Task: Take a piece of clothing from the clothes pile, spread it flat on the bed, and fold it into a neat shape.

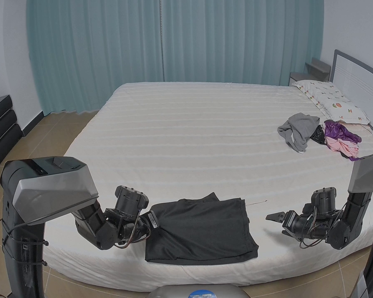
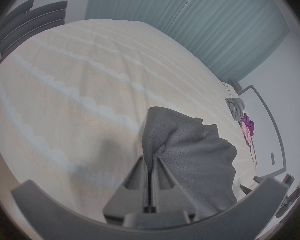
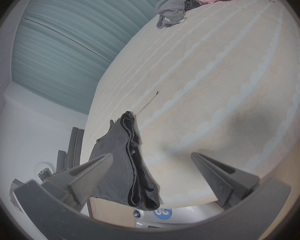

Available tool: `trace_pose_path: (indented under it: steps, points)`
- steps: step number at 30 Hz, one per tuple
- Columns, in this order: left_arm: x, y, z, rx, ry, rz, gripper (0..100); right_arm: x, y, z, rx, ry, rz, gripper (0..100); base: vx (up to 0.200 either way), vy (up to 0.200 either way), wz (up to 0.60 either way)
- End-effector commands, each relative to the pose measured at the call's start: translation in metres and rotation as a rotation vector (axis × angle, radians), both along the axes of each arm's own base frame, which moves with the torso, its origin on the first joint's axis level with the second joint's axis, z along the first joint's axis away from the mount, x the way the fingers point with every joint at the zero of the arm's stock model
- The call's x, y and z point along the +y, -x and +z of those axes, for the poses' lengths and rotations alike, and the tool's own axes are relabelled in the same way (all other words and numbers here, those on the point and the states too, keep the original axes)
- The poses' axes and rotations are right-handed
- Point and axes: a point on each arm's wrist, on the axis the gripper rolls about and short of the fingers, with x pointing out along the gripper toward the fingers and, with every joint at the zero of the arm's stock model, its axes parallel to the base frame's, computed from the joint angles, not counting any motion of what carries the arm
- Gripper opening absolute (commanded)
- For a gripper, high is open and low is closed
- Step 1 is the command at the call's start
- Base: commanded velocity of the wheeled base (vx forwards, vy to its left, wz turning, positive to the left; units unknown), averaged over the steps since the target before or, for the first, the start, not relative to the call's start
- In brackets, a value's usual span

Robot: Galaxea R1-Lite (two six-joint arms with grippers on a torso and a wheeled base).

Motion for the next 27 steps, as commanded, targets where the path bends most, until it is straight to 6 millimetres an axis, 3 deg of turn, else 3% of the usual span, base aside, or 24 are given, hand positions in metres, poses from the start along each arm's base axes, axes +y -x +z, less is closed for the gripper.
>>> trace_pose_path:
  steps: [1, 19, 27]
  points:
    - [0.0, 0.001, 0.0, 0.005, -0.001, -0.001, 100, 0.001, 0.0, -0.001, 0.001, 0.0, 0.003, 100, 0.0, 0.0, 0.0]
    - [0.005, -0.003, 0.008, -0.017, 0.01, 0.018, 100, 0.001, 0.001, -0.001, 0.005, 0.001, 0.004, 100, 0.0, 0.0, 0.0]
    - [0.043, -0.018, 0.04, -0.083, 0.086, 0.093, 100, 0.002, 0.001, -0.001, 0.003, 0.0, 0.009, 100, 0.0, 0.0, 0.0]
